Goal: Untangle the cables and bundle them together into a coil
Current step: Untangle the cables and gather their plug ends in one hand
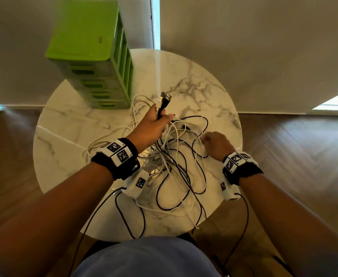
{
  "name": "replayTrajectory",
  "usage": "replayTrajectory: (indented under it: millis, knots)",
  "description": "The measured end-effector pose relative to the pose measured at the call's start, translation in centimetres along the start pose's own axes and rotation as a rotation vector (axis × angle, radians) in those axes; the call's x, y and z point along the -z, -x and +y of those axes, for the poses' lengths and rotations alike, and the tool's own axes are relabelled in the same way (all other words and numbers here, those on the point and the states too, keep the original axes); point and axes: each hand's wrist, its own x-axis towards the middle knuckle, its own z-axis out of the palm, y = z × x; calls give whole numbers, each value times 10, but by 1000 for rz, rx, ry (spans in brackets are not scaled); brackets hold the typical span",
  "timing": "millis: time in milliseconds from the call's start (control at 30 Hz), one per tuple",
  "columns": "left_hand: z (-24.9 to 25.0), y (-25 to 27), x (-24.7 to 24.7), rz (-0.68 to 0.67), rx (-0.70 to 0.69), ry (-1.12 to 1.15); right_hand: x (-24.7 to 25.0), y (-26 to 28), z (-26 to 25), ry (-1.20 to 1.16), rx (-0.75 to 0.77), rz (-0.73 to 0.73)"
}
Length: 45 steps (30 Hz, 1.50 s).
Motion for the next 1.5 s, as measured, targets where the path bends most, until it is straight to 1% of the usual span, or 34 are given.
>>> replayTrajectory:
  millis: [33,67,100,133,167,233,300,367,467,600,667,733,833,933,967,1033,1100,1167,1233,1267,1333,1400,1433,1500]
  knots:
    - [-1,1,1,-1,0,-4,5,2,0,-46,-42,74]
    - [-2,1,2,2,-2,-7,8,4,0,-89,-35,130]
    - [-3,2,3,7,-3,-7,8,6,-5,-125,9,149]
    - [-3,4,4,11,-4,-3,7,9,-12,-146,72,128]
    - [-3,5,5,14,-4,1,4,13,-22,-152,142,64]
    - [-4,8,6,16,-7,3,-11,23,-42,-115,278,-114]
    - [-6,12,6,15,-11,-13,-32,29,-57,-39,363,-240]
    - [-8,16,10,18,-4,-29,-49,30,-66,39,349,-286]
    - [-12,18,18,16,11,-25,-62,28,-68,68,294,-295]
    - [-14,25,25,7,15,-6,-71,26,-67,50,304,-221]
    - [-14,30,28,11,13,-11,-72,24,-66,-7,332,-199]
    - [-13,33,31,24,-1,-26,-63,23,-64,-86,348,-129]
    - [-13,34,34,39,-13,-16,-36,21,-60,-217,315,0]
    - [-11,35,34,27,-4,12,2,19,-68,-371,241,42]
    - [-10,35,33,20,-5,18,16,21,-75,-462,224,47]
    - [-8,36,32,16,-16,18,40,28,-93,-733,200,55]
    - [-6,38,29,0,-36,26,57,38,-113,-987,232,14]
    - [-4,40,28,-25,-64,26,62,50,-135,-1117,308,-44]
    - [-5,44,28,-52,-94,-1,58,58,-154,-1187,351,-40]
    - [-6,47,29,-70,-109,-18,54,60,-161,-1229,339,-10]
    - [-7,54,32,-103,-111,15,46,61,-170,-1315,252,71]
    - [-8,59,39,-115,-58,151,40,60,-167,-1299,148,101]
    - [-9,60,43,-113,-29,223,37,59,-161,-1222,125,84]
    - [-7,63,51,-97,15,333,28,63,-156,-1008,157,8]
